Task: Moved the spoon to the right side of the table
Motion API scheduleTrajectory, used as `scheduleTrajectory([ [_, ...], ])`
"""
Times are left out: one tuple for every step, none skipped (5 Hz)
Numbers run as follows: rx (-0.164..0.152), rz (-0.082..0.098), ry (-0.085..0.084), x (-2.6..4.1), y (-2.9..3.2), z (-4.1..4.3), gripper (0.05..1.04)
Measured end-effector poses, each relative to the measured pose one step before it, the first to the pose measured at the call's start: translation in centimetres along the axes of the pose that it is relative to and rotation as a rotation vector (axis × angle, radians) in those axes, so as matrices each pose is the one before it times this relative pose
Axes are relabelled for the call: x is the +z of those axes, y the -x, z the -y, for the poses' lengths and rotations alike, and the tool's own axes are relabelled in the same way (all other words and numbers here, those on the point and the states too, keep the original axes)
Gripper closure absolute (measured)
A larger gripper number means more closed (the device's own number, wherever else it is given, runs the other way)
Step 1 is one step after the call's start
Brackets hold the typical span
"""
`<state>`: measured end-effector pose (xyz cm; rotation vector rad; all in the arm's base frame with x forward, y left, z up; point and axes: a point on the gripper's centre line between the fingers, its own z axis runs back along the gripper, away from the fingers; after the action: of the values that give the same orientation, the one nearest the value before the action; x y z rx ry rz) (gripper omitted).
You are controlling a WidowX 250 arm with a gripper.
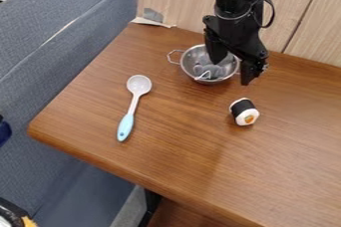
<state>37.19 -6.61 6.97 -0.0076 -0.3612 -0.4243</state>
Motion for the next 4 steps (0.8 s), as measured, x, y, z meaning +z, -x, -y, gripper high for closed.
scheduleTrajectory([
  [0.0055, -0.0341, 0.0089, -1.073, 0.713, 0.162, 0.083],
  [0.0677, -0.0180, -0.0062, 0.331, 1.900, -0.794, 0.083],
  [0.1105, 0.0113, -0.0615, 1.554, 1.424, -2.689, 0.083],
  [0.1301, -0.0236, -0.0332, 0.216, 2.172, -3.021, 0.083],
])
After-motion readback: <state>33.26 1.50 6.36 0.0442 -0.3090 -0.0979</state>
